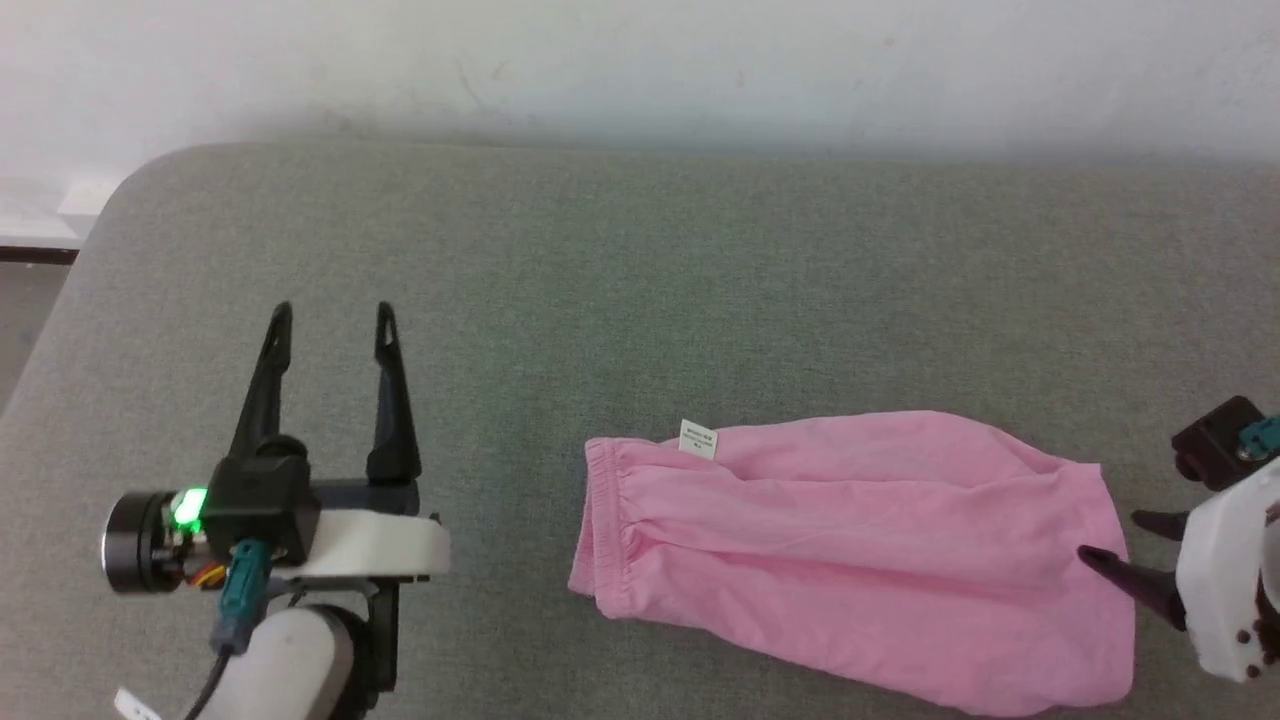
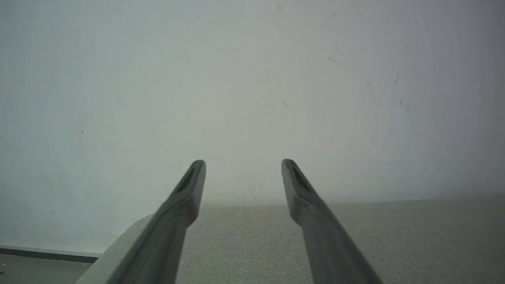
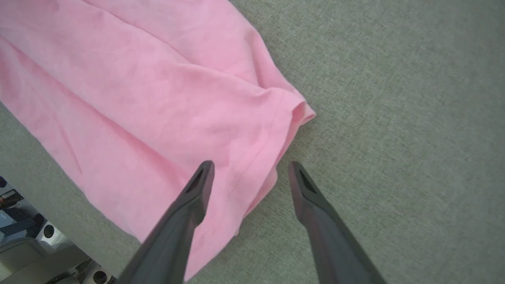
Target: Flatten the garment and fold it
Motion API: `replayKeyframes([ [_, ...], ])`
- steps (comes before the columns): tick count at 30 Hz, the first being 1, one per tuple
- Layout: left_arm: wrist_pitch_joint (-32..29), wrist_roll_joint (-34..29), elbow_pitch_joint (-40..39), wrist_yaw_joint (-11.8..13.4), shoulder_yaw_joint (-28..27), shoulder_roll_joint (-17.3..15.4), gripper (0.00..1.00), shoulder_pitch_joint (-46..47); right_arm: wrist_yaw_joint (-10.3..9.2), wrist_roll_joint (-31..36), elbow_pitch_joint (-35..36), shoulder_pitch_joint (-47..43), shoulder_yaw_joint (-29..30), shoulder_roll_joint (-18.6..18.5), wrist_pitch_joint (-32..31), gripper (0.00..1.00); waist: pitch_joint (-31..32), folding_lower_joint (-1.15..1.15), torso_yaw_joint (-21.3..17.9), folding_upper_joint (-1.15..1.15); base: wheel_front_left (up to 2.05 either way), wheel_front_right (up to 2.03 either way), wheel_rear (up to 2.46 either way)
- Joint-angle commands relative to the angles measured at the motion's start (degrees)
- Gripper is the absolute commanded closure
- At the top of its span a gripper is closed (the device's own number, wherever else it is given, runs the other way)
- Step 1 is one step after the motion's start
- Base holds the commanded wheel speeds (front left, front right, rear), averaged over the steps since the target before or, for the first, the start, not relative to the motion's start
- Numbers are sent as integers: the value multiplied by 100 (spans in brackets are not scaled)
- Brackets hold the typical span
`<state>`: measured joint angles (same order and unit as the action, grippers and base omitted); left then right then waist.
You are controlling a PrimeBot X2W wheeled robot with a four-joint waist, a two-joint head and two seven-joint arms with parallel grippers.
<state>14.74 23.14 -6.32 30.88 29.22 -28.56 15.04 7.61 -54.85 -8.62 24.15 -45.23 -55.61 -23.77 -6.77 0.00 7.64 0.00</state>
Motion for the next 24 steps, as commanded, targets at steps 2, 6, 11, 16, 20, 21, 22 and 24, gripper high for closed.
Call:
replayKeyframes([
  [2,25,-355,-99,-39,-442,321,0,-406,-12,-45,-220,-166,141,268,-46,0,-119,0,93,0,0,0,0],
  [6,25,-794,-132,-312,-853,749,0,-795,-12,22,-650,-231,239,603,-96,0,-201,0,163,0,0,0,0],
  [11,25,-1198,67,-749,-1231,1198,0,-1071,-12,175,-1093,-282,90,962,-200,0,-273,0,241,0,0,0,0],
  [16,26,-1542,276,-1132,-1585,1521,0,-1163,-12,141,-1296,-315,-74,1183,-117,63,-285,0,263,0,0,0,0],
  [20,26,-1775,299,-1342,-1787,1665,0,-1225,-12,162,-1355,-173,-36,1127,186,100,-226,0,207,0,0,0,0],
  [21,26,-1814,299,-1383,-1840,1689,0,-1239,-12,141,-1357,-130,5,1091,263,100,-205,0,186,0,0,0,0],
  [22,26,-1858,292,-1419,-1885,1707,0,-1253,-12,110,-1350,-87,59,1050,333,100,-178,0,164,0,0,0,0],
  [24,26,-1930,270,-1477,-1958,1746,0,-1288,-12,57,-1318,-21,180,925,431,100,-126,0,125,0,0,0,0],
])
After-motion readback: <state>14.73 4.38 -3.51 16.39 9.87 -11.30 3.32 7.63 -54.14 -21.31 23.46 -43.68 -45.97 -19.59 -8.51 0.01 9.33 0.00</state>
